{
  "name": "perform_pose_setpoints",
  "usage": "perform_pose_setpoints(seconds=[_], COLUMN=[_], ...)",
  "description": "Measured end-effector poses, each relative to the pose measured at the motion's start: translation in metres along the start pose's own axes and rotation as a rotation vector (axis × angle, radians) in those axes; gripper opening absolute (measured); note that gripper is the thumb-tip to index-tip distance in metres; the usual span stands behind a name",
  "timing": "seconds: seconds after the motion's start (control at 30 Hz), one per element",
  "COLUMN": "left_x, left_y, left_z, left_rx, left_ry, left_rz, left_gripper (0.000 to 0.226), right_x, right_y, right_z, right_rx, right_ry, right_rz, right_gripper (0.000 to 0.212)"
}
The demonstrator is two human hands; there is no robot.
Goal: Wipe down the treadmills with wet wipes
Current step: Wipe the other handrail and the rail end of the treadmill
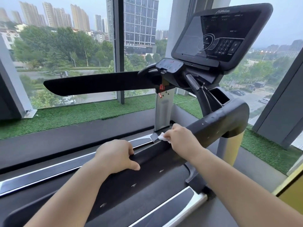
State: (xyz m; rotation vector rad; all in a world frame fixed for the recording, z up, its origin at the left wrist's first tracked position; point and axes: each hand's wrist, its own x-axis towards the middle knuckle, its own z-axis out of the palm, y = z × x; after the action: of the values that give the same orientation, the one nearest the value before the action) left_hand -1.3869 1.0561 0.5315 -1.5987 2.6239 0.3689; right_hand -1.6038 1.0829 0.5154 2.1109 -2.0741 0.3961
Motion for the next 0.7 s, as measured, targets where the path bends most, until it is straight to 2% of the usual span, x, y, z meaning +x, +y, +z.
perform_pose_setpoints(seconds=[0.07,0.13,0.23,0.33,0.4,0.47,0.57,0.63,0.7], left_x=[0.003,0.008,0.012,0.014,0.015,0.015,0.016,0.015,0.015], left_y=[0.003,0.008,0.024,0.035,0.036,0.034,0.034,0.034,0.033], left_z=[-0.002,-0.001,0.005,0.01,0.012,0.013,0.013,0.013,0.014], left_rx=[-0.01,-0.047,-0.078,-0.04,-0.033,-0.032,-0.03,-0.036,-0.041], left_ry=[-0.011,0.008,0.084,0.101,0.094,0.081,0.06,0.064,0.061], left_rz=[-0.02,-0.029,-0.016,-0.002,-0.016,-0.027,-0.027,-0.03,-0.037], left_gripper=[0.051,0.054,0.056,0.048,0.049,0.056,0.06,0.06,0.061], right_x=[0.004,0.002,-0.013,-0.026,-0.029,-0.031,-0.034,-0.034,-0.036], right_y=[0.015,0.013,-0.015,-0.032,-0.021,-0.002,0.01,0.024,0.036], right_z=[-0.005,-0.006,0.01,0.035,0.04,0.043,0.036,0.04,0.043], right_rx=[0.006,0.138,0.312,0.255,0.261,0.159,0.279,0.269,0.323], right_ry=[0.046,0.152,0.234,0.255,0.251,0.351,0.406,0.5,0.561], right_rz=[0.047,0.071,-0.071,-0.204,-0.183,-0.191,-0.166,-0.161,-0.02], right_gripper=[0.027,0.024,0.018,0.016,0.019,0.03,0.014,0.027,0.027])
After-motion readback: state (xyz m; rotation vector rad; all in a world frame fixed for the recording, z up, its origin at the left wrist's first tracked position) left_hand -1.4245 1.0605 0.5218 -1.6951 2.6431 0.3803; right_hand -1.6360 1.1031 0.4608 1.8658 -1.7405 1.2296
